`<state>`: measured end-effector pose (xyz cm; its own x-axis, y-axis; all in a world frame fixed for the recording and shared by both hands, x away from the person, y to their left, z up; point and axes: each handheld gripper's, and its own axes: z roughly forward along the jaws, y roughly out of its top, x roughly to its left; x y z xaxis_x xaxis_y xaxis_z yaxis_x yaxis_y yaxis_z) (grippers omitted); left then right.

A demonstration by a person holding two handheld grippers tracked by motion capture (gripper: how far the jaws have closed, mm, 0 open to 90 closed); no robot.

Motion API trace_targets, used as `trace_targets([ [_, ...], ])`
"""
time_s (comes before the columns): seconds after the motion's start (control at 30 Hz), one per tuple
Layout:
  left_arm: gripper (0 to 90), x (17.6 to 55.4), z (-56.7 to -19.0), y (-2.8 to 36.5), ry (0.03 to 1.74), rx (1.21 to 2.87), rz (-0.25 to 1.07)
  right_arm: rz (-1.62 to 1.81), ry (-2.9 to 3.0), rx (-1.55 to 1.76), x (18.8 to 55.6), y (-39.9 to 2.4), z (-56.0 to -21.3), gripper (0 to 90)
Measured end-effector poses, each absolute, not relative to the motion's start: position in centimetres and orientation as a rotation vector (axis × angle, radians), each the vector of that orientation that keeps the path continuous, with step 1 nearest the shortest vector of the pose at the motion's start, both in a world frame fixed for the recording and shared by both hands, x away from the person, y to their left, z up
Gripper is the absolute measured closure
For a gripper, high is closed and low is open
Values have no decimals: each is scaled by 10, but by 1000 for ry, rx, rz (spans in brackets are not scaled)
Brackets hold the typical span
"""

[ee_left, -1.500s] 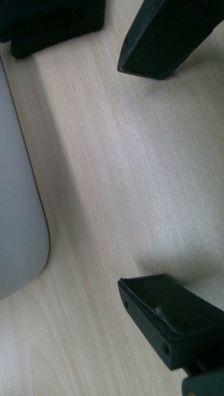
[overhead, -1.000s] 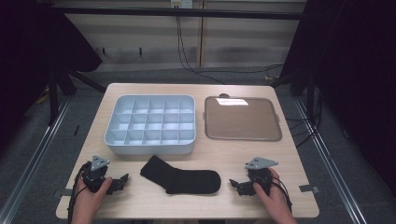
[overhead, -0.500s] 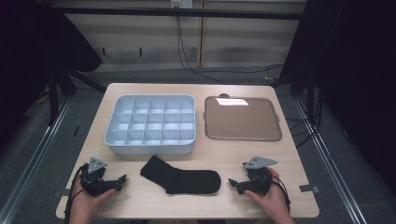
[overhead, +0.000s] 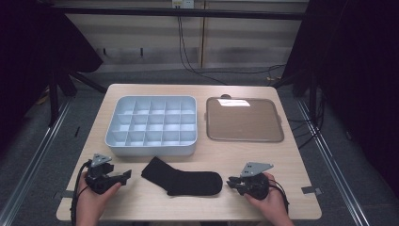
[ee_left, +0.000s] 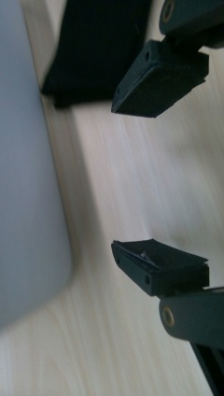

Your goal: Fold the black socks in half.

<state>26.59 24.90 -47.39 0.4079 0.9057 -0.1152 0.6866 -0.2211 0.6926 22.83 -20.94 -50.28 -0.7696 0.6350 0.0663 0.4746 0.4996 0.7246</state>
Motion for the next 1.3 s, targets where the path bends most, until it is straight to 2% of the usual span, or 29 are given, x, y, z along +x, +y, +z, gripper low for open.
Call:
trace_targets([
  [0.17,394,274,-473,219,1334,2058,328,1143,2558,894,225,-204,-504,900],
  [0.3,436,282,-479,209,1363,2059,244,1142,2560,895,225,-203,-503,900],
  [0.37,467,285,-480,206,1373,2076,234,1147,2553,903,225,-204,-504,894],
  [0.4,537,286,-480,205,1388,2094,231,1152,2551,914,225,-205,-504,885],
  [0.5,564,286,-481,204,1392,2098,214,1154,2547,908,224,-205,-504,874],
  [0.6,653,286,-481,199,1379,2127,215,1158,2557,899,223,-205,-504,884],
  [0.77,732,285,-481,192,1386,2155,212,1159,2573,900,223,-204,-504,898],
  [0.87,789,285,-479,196,1398,2118,190,1173,2576,904,223,-204,-504,900],
  [1.3,811,282,-460,195,1341,2073,189,1188,2585,901,224,-201,-505,898],
])
